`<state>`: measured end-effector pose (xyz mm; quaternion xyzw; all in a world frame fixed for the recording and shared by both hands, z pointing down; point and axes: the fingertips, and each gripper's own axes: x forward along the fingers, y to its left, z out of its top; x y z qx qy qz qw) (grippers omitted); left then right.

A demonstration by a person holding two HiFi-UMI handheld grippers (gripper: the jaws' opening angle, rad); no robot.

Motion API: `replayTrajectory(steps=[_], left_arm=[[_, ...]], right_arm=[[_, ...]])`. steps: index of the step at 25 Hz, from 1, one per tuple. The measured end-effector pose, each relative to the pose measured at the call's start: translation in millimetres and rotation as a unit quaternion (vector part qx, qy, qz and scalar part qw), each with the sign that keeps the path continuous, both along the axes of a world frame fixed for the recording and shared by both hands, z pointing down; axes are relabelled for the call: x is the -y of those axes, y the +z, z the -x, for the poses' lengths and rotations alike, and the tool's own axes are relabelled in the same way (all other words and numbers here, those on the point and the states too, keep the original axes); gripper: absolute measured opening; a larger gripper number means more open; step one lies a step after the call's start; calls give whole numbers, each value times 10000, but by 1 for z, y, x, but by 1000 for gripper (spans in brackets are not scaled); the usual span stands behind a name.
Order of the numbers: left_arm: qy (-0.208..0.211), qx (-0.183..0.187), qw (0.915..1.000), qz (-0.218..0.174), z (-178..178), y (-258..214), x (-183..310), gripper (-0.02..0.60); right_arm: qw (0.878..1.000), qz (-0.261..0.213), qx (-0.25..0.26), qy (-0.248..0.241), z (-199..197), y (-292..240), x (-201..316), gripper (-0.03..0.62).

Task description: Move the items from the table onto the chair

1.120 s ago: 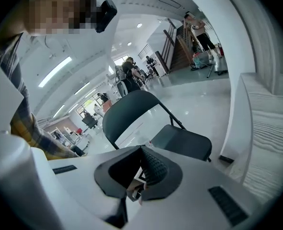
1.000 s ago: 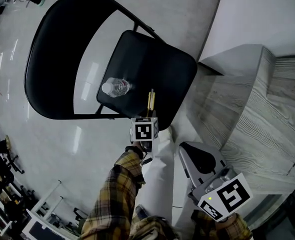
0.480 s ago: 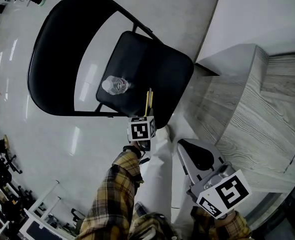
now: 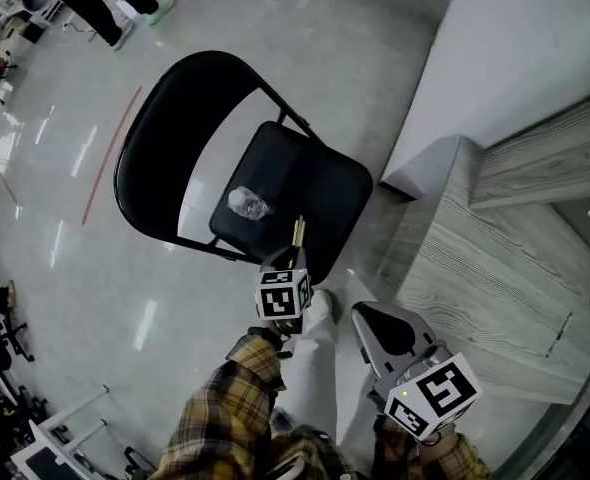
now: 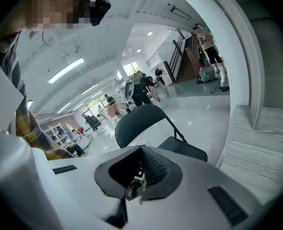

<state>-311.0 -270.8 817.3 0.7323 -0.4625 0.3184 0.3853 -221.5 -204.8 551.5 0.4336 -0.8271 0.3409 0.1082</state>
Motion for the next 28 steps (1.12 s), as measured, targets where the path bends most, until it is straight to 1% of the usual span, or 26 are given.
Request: replayTrajectory(steps=[3,6,10,13,15,18,22,24,26,28], left_arm=[[-110,-138,9995,-245,-8,-47,-9,31],[-230,-266,9980,-523,-22,-96,-19,15],[-255,-408,9948,-900,-57,-168,-42,6],[-233,-571,9897,-1288,-97,-225,-58,5],[-73,-636,9857,-1561,-131,-262,-73,5],[259,-730,9781,-1930,-186,-317,-112,5],[873,-907,9624,-2409,-267,-374,-157,5],[1136,-1125,9551,-2493,-306,-395,-177,5],[1356,-1448,9479,-2492,-341,-416,-201,5],[1639,-1662,9393,-2516,-374,-435,-227,5]], right_arm=[[9999,-170,-10,29,-10,-30,-19,17],[9989,-458,-124,37,-33,-61,-39,17],[9966,-778,-243,90,-82,-108,-73,17],[9928,-1089,-434,230,-133,-143,-103,17],[9898,-1258,-526,414,-172,-164,-128,17],[9855,-1398,-640,713,-233,-192,-177,17],[9782,-1540,-843,1106,-306,-210,-228,17],[9738,-1603,-931,1317,-337,-214,-247,17],[9692,-1645,-975,1550,-365,-217,-265,17],[9639,-1666,-997,1821,-392,-220,-283,17]])
